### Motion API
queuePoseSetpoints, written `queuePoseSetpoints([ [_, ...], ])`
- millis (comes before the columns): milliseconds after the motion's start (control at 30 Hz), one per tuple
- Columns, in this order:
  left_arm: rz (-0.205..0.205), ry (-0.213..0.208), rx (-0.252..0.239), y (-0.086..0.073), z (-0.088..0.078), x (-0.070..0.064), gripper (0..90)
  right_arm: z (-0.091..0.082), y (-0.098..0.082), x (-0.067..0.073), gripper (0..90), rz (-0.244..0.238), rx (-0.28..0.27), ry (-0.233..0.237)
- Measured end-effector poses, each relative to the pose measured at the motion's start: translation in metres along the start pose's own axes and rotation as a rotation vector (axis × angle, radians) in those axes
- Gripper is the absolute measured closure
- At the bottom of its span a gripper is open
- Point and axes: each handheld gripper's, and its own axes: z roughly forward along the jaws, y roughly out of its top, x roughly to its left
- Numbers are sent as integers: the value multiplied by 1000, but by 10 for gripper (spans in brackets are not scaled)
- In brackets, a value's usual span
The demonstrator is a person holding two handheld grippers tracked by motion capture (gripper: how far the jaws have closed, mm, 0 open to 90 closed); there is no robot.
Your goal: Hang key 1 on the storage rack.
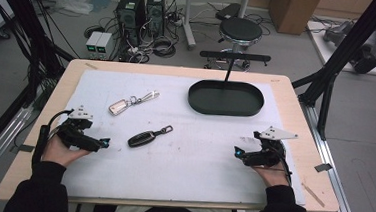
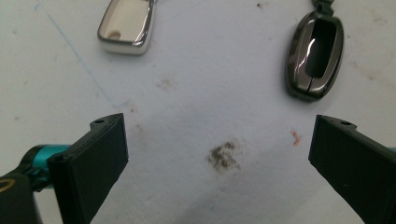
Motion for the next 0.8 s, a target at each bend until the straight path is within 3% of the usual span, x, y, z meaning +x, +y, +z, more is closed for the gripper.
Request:
queuePoseSetpoints([
  [467,83,0,54,48,14,6,62,2,-1,-3,7,23,24,21],
  [800,85,-27,72,71,30,15,62,0,-1,-1,7,22,13,17],
])
